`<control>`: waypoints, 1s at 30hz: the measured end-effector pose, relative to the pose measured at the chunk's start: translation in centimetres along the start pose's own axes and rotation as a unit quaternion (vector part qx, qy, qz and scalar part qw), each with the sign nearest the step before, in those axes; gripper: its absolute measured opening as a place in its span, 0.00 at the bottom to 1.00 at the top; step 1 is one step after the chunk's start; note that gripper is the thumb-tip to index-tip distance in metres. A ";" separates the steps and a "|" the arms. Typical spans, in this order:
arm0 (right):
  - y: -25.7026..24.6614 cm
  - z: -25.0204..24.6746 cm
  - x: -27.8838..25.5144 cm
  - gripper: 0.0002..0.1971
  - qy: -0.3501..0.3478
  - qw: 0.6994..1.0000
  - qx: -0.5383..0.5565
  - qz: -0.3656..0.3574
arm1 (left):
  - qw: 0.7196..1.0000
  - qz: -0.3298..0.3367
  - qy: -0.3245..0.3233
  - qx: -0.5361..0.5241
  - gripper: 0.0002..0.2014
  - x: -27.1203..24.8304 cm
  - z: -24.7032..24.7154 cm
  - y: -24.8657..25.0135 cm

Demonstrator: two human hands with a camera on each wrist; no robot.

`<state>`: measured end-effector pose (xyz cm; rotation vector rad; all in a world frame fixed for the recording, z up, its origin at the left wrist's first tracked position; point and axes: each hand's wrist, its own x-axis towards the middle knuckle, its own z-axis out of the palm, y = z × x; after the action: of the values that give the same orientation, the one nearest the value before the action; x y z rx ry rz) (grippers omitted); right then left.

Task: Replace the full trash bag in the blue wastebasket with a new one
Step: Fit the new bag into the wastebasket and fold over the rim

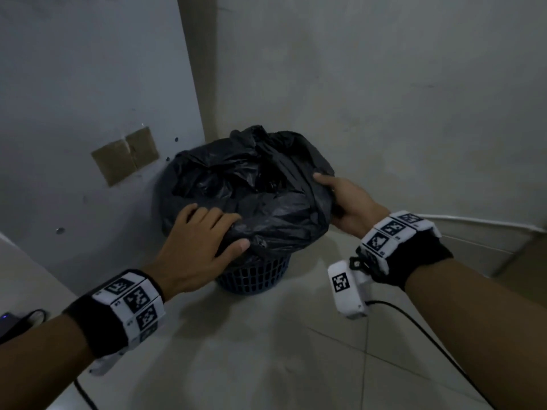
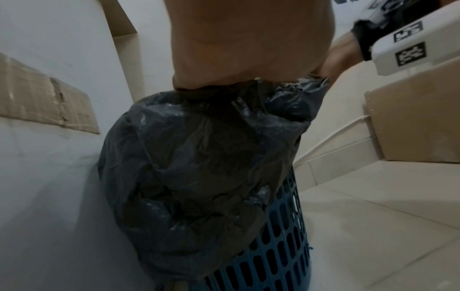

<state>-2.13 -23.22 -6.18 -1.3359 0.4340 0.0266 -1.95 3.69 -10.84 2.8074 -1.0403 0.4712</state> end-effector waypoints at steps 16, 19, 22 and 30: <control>-2.0 5.9 -2.0 0.05 -0.144 0.986 -0.062 -0.046 | 0.983 -0.065 0.123 -0.122 0.23 3.3 -1.9 5.9; -1.8 6.2 -1.9 0.16 -0.118 0.988 -0.098 -0.026 | 0.946 -0.119 0.126 -0.275 0.08 3.7 -2.5 5.0; -2.1 5.8 -2.1 0.25 -0.085 0.993 -0.082 0.017 | 0.866 -0.218 0.131 -0.430 0.13 3.9 -3.4 3.5; -2.1 6.3 -2.9 0.29 -0.099 0.988 -0.116 0.035 | 0.692 -0.335 0.149 -0.621 0.16 4.2 -4.1 2.4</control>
<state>-2.43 -17.14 -2.25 -1.5291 0.3155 0.2739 -1.52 0.17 -5.57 1.5446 -0.0348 0.0296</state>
